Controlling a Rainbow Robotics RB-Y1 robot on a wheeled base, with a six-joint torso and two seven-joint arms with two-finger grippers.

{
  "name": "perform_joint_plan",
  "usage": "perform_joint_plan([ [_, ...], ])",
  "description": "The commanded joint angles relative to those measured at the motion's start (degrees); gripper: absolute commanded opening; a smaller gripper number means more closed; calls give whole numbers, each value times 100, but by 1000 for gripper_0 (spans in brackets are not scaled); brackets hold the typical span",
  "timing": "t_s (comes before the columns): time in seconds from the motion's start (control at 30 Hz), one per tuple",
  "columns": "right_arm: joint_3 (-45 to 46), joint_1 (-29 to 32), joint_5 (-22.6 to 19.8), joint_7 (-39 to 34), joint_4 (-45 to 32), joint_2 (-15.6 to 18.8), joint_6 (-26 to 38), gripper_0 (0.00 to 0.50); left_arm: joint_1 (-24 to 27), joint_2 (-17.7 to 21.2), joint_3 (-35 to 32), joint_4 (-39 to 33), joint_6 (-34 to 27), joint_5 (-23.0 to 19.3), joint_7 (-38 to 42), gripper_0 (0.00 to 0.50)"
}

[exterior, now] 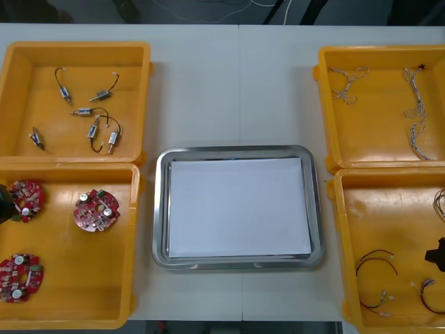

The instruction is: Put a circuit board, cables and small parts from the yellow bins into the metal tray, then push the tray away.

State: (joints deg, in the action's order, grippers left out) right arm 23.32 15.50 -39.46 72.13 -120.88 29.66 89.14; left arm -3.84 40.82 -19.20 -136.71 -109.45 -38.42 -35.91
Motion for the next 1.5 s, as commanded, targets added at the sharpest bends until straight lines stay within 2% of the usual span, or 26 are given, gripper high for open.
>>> perform_joint_plan([
  [0.03, -205, 251, 140, -358, 3, -100, -213, 500, 86, -259, -127, -199, -55, 212, 1051, 500],
  [0.27, -354, 524, 263, -490, 3, -100, -511, 500, 59, -549, -145, -190, -33, 476, 1578, 500],
  [0.8, -539, 577, 316, -797, 363, -127, -793, 500, -609, -1094, -365, -181, 749, 432, 1895, 500],
  [1.13, -644, 700, 421, -947, 381, -144, -1004, 500, -811, -1129, -321, -155, 802, 405, 2422, 500],
  [1.3, -653, 761, 474, -964, 381, -144, -1091, 500, -802, -1147, -321, 48, 811, 440, 2431, 500],
  [1.5, -723, 787, 518, -973, 460, -144, -1276, 500, -785, -1147, -233, 408, 1154, 546, 2448, 500],
])
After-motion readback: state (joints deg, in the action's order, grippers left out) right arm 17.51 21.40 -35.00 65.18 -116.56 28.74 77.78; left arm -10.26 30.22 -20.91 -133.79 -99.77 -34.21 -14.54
